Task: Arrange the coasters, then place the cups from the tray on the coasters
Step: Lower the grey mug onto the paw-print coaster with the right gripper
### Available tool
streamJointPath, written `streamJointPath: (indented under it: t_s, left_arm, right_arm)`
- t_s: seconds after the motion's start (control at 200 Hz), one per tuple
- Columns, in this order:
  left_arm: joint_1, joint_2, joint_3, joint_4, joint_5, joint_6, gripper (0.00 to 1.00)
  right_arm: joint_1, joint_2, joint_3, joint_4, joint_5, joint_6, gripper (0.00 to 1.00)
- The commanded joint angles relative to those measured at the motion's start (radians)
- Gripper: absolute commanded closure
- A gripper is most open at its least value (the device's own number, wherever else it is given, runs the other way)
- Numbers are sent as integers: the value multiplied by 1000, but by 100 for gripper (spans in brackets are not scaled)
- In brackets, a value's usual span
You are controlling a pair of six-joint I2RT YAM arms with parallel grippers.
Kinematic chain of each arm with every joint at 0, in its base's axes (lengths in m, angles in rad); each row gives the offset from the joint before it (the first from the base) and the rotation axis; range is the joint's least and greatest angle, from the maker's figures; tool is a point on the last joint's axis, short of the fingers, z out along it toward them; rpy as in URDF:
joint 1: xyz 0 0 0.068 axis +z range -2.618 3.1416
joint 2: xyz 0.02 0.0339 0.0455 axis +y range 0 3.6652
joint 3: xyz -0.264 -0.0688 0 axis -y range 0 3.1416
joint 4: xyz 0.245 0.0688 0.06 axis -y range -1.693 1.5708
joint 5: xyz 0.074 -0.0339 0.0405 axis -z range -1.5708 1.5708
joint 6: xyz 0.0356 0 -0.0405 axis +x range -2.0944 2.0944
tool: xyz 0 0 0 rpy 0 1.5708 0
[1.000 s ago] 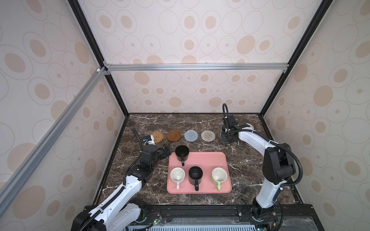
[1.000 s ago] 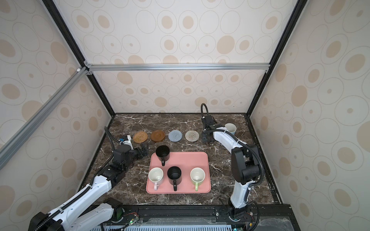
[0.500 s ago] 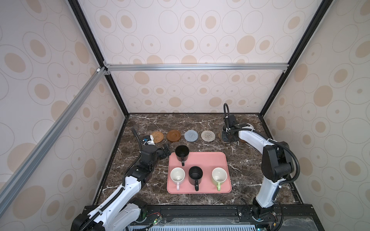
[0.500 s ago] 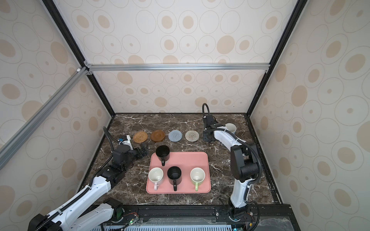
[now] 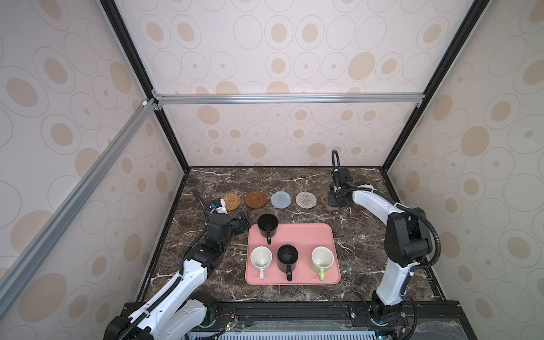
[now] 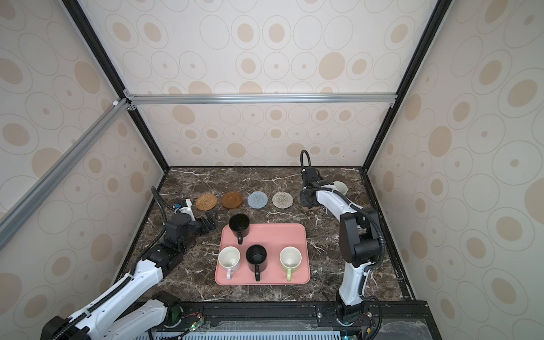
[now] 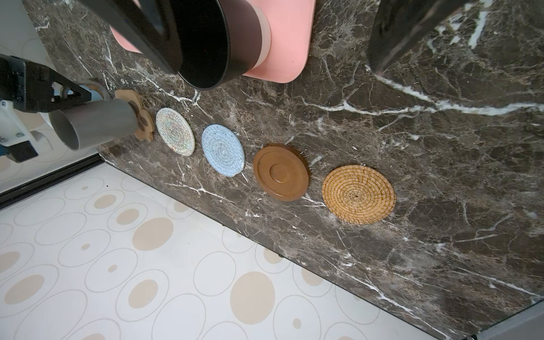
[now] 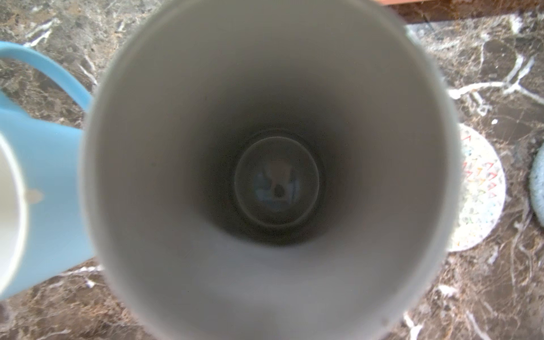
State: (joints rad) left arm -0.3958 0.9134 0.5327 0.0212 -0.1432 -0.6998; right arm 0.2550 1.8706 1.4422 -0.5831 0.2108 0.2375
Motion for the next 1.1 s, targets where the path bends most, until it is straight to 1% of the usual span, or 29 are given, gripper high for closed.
streamJointPath:
  t_s: [0.0,0.405,0.905,0.986,1.091]
  left_arm:
    - [-8,-10,14,-8,-22,6,0]
    - [-8,-8,17,-8,-24,9,0]
    - [-8,-11,15,-9,-22,5,0]
    - [-8,-13,13,-10,-23,4,0]
    - [-8,-12,12,-9,-24,4,0]
  right_arm:
    - [-7,1,49,59,26,-11,89]
    - [-13,11,44,68,-4,-17,89]
    - [-14,36,32,65,-3,-15,88]
    - [-14,36,29,65,-2,-14,86]
    - [-14,33,27,60,2,-9,78]
